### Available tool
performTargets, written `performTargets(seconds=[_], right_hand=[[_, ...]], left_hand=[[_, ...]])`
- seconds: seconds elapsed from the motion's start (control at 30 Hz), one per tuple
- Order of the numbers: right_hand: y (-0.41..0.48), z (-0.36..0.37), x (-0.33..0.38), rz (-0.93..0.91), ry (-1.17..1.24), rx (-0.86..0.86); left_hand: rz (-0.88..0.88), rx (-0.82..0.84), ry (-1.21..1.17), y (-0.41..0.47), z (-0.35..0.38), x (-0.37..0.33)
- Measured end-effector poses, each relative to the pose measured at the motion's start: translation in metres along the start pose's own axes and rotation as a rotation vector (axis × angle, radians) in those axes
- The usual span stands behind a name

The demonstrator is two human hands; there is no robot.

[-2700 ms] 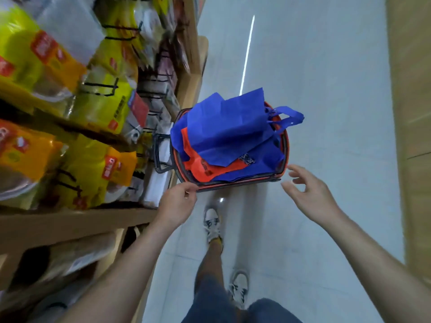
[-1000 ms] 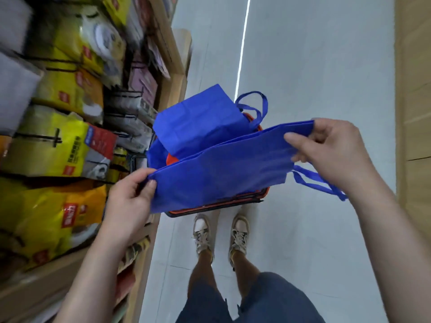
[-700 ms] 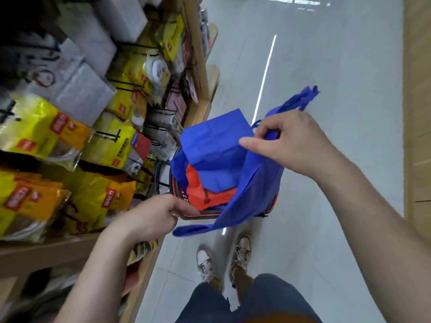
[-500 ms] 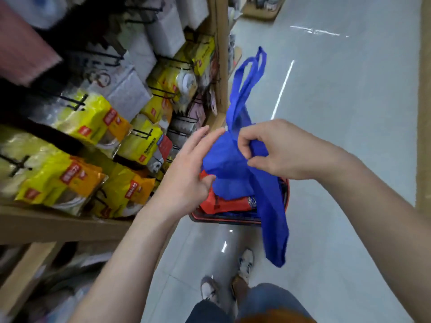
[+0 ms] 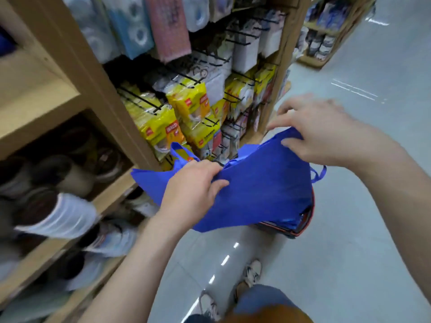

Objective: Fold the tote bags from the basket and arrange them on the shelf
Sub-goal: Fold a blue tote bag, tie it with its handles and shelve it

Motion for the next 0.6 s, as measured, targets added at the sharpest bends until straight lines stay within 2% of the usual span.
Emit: performTargets(seconds=[0.17, 0.23, 0.33, 0.47, 0.6], right_hand=[[-0.010, 0.005, 0.135, -0.334, -0.054, -0.014], [-0.004, -0.002, 0.165, -0.410, 0.049, -0.080], [0.008, -0.017, 0.202, -0.559, 0.212, -0.100], [0.014, -0.033, 0.257, -0.808, 0.409, -0.024], [0.015, -0.045, 0.310, -0.957, 0.570, 0.139]], left_hand=[[-0.060, -0.187, 0.080, -0.066, -0.069, 0.008], [-0.125, -0.269, 0.064, -0.096, -0.095, 0.022], [-0.274, -0.482, 0.024, -0.153, -0.133, 0.050], [-0.426, -0.759, 0.077, -0.241, -0.173, 0.064], [-0.724, -0.772, 0.076, -0.309, -0.186, 0.092]])
Point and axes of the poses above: each hand's wrist, its own y-axis towards the middle knuckle, its own z-axis out of the palm, x = y × z, the point moved 7 cm from there along y, towards the middle knuckle, and after that the axes turned 1 degree about z, right-handed, at the moved point
